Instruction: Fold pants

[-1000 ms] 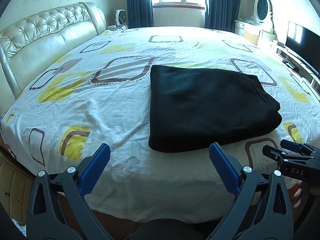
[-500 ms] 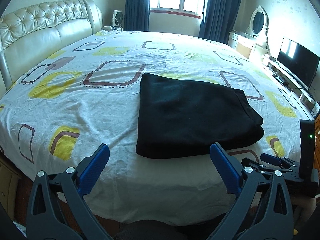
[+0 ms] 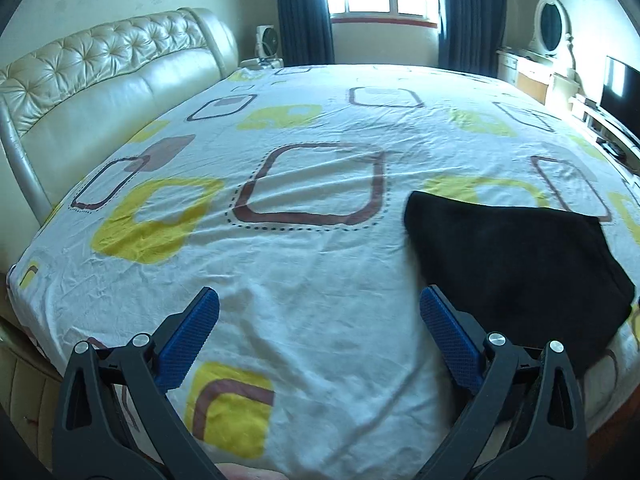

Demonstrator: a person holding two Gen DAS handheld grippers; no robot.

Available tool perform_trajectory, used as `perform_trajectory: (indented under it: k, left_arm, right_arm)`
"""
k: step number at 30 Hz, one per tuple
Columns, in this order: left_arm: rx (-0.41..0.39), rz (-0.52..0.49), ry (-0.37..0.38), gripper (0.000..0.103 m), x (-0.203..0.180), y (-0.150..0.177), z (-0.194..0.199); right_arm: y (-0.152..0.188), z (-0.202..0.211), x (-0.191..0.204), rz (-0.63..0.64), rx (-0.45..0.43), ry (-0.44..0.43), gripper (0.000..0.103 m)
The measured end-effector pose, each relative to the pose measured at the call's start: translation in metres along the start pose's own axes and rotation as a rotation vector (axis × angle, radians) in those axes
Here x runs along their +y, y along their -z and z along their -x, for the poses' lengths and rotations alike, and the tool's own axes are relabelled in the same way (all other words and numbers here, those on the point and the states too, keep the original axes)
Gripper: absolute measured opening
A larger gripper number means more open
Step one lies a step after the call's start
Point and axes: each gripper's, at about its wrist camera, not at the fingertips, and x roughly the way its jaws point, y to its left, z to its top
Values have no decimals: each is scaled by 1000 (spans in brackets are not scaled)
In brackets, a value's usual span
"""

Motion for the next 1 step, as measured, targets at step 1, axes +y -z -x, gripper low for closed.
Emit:
perform_trajectory:
  k: [1]
  left_arm:
    - [20,24,-26,100,12,-9,-21]
  right_arm:
    - [-23,-5,-4,2,-17,9,85]
